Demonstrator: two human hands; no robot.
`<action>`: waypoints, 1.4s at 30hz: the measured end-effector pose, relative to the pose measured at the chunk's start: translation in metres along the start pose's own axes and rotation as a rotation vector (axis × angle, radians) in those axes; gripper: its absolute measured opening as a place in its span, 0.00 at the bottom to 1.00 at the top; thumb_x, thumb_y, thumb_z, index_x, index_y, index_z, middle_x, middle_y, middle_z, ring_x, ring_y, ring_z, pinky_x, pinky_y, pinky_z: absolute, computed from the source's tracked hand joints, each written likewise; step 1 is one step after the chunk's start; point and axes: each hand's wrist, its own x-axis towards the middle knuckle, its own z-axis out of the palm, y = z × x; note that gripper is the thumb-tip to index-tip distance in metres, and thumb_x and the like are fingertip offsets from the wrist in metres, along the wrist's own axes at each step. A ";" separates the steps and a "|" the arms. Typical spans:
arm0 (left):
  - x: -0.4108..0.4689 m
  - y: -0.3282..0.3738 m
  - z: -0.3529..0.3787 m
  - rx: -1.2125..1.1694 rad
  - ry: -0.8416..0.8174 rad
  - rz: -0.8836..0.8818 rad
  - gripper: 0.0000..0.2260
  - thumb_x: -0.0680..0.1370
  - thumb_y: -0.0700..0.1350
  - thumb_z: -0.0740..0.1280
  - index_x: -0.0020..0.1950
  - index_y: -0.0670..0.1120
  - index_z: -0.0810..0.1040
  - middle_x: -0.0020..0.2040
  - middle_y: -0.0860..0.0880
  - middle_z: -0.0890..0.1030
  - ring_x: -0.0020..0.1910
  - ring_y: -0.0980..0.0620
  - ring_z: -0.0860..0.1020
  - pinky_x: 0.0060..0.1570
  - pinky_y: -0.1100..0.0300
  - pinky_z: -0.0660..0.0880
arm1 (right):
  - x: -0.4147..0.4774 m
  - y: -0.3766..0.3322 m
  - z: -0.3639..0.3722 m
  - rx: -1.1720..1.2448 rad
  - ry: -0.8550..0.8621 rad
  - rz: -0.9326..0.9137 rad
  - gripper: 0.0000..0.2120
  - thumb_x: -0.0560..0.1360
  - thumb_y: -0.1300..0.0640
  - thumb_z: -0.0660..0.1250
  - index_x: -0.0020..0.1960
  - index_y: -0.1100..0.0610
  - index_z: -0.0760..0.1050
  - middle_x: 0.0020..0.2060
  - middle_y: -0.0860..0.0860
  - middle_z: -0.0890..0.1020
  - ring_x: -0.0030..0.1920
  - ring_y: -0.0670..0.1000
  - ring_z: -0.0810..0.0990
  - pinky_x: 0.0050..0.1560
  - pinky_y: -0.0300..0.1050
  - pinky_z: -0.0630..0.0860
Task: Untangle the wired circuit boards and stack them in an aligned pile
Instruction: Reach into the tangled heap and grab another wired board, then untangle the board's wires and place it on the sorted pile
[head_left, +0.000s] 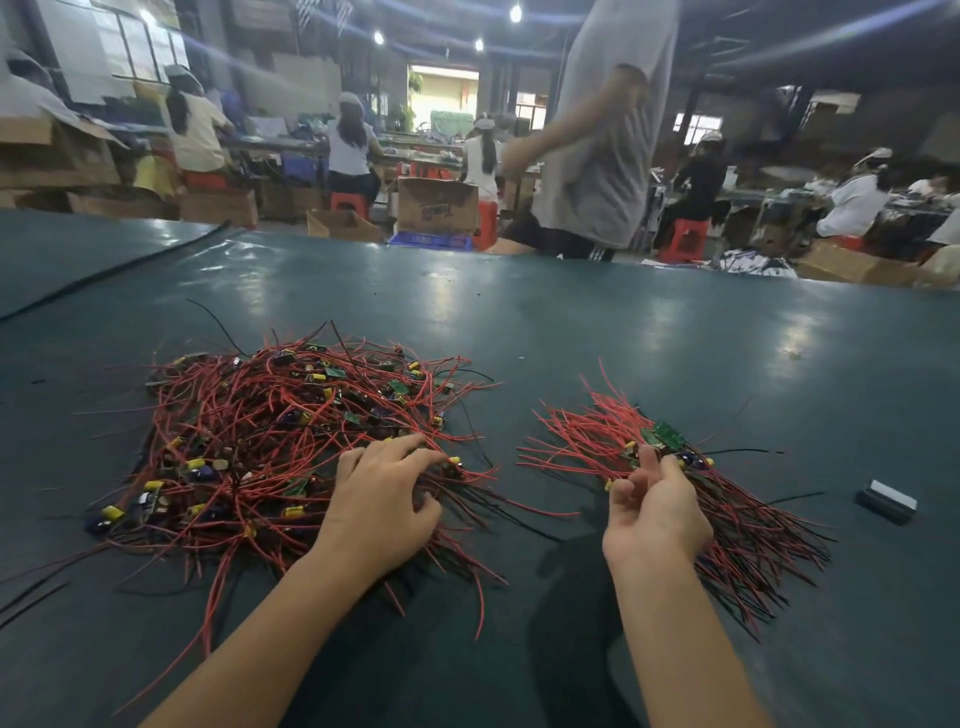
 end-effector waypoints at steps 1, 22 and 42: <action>0.000 0.001 0.001 0.037 -0.014 -0.015 0.21 0.74 0.48 0.66 0.68 0.57 0.74 0.73 0.54 0.70 0.72 0.53 0.66 0.68 0.54 0.50 | 0.000 0.000 0.000 0.009 0.004 0.004 0.07 0.80 0.60 0.65 0.43 0.59 0.74 0.44 0.53 0.85 0.23 0.42 0.72 0.23 0.34 0.69; 0.006 -0.011 -0.014 -0.168 0.101 -0.127 0.12 0.73 0.34 0.68 0.54 0.43 0.83 0.46 0.50 0.78 0.46 0.52 0.75 0.52 0.60 0.72 | -0.010 0.009 0.001 -0.033 -0.192 0.067 0.11 0.83 0.57 0.57 0.62 0.58 0.73 0.53 0.56 0.83 0.24 0.44 0.72 0.23 0.34 0.71; 0.004 0.015 -0.028 -0.491 0.687 0.128 0.11 0.71 0.32 0.75 0.51 0.41 0.82 0.50 0.44 0.80 0.48 0.49 0.79 0.45 0.63 0.76 | -0.041 0.049 -0.006 -0.792 -0.694 -1.237 0.19 0.79 0.50 0.64 0.32 0.57 0.80 0.25 0.45 0.78 0.25 0.44 0.73 0.27 0.41 0.67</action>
